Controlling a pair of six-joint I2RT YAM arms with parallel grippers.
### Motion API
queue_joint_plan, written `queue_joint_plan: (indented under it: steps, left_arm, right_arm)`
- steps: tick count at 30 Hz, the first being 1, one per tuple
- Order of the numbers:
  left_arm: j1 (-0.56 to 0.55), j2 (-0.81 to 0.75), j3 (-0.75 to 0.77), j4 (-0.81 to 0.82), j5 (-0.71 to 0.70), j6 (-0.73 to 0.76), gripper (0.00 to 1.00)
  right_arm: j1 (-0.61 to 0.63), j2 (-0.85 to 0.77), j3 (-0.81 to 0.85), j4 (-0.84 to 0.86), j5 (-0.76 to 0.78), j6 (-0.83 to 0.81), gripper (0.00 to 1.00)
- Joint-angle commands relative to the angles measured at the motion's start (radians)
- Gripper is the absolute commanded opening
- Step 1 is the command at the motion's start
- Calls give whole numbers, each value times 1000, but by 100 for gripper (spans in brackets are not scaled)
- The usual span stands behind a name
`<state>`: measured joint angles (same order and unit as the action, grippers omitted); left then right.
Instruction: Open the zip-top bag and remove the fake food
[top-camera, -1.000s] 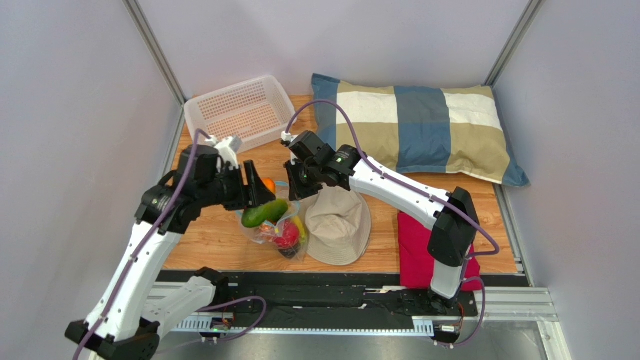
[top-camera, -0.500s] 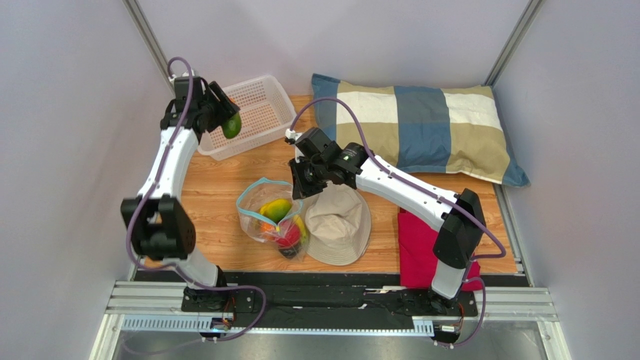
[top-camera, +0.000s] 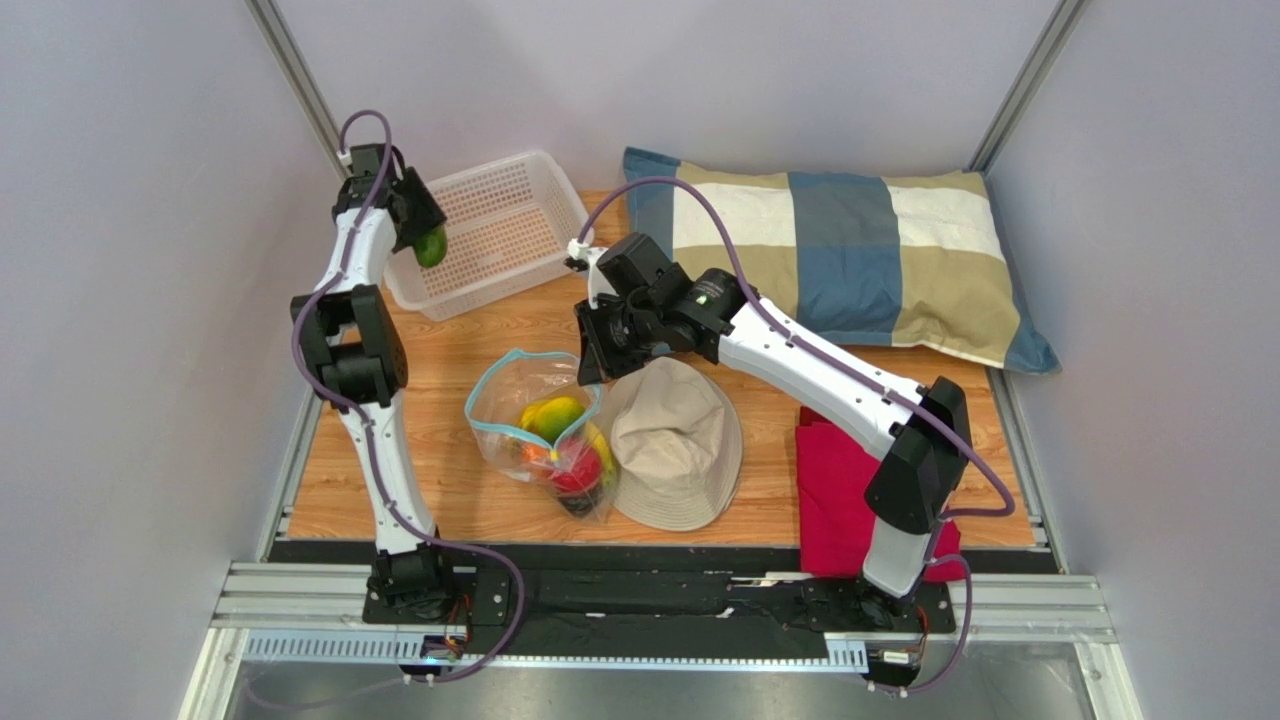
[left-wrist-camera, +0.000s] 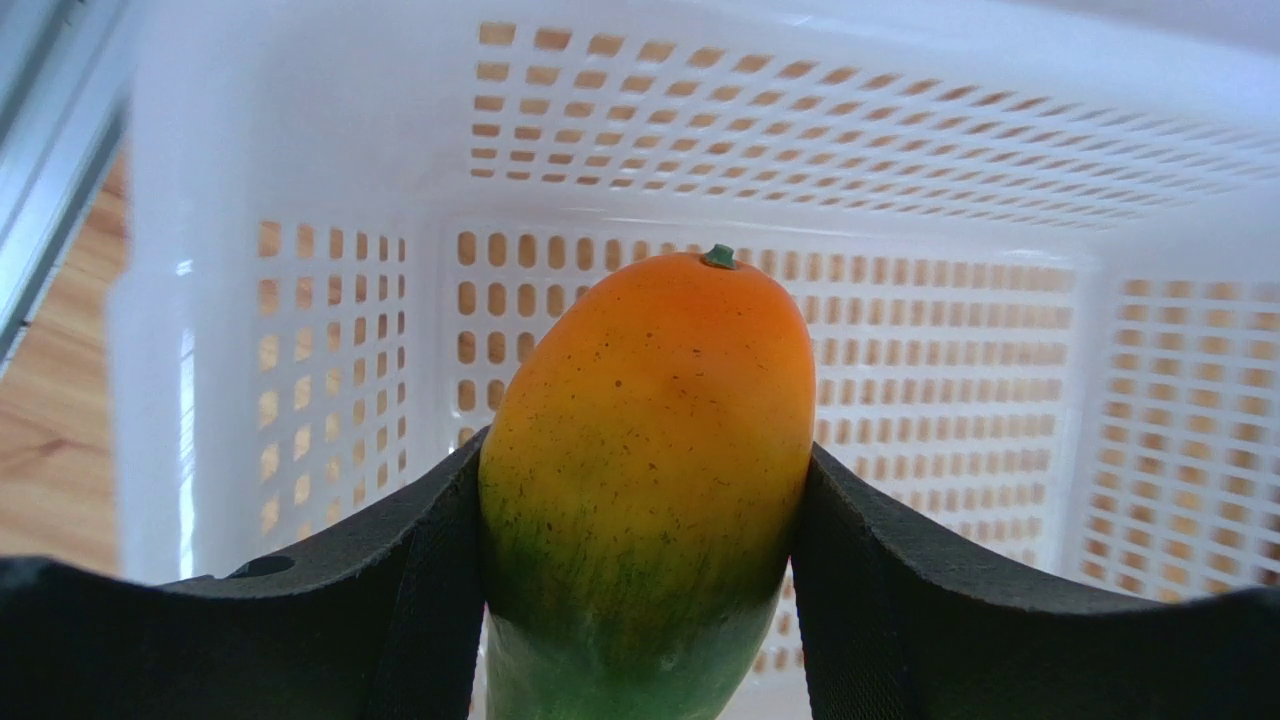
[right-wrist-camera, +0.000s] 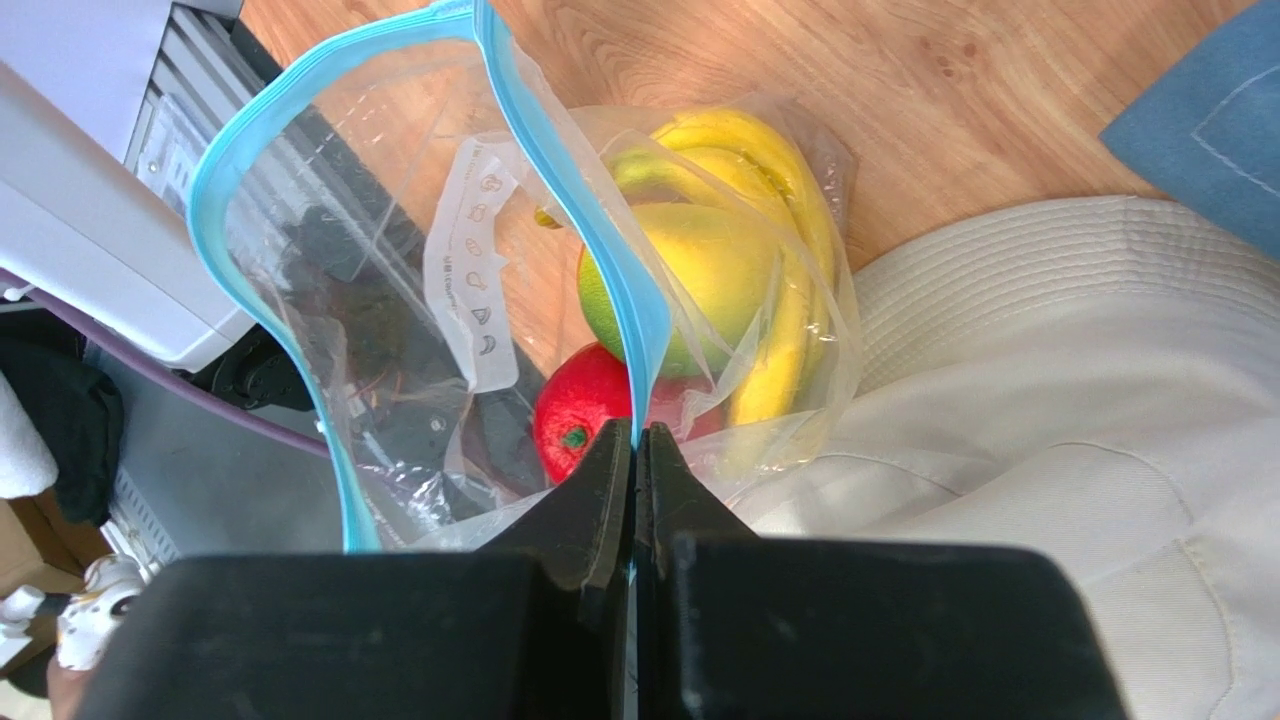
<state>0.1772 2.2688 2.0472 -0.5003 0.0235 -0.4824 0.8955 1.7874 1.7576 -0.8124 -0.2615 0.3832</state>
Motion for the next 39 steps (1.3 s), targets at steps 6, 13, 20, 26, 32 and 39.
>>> queue_joint_plan:
  steps: [6, 13, 20, 26, 32, 39]
  left_arm:
    - [11, 107, 79, -136, -62, 38, 3]
    - [18, 97, 71, -162, -60, 64, 69]
    - [27, -58, 50, -167, -31, 81, 97]
    - [13, -312, -58, -279, 118, -10, 93]
    - [-65, -688, -410, -232, 300, -16, 76]
    - [-287, -1046, -683, -219, 474, -35, 44]
  right_arm:
    - [-44, 18, 26, 5, -38, -27, 0]
    - [-50, 24, 26, 7, -38, -17, 0]
    - [-59, 43, 29, 2, -38, 3, 0]
    - [-63, 50, 26, -19, -12, -7, 0]
    - [-64, 38, 29, -27, 14, 5, 0]
    - [-58, 12, 56, -24, 4, 37, 0]
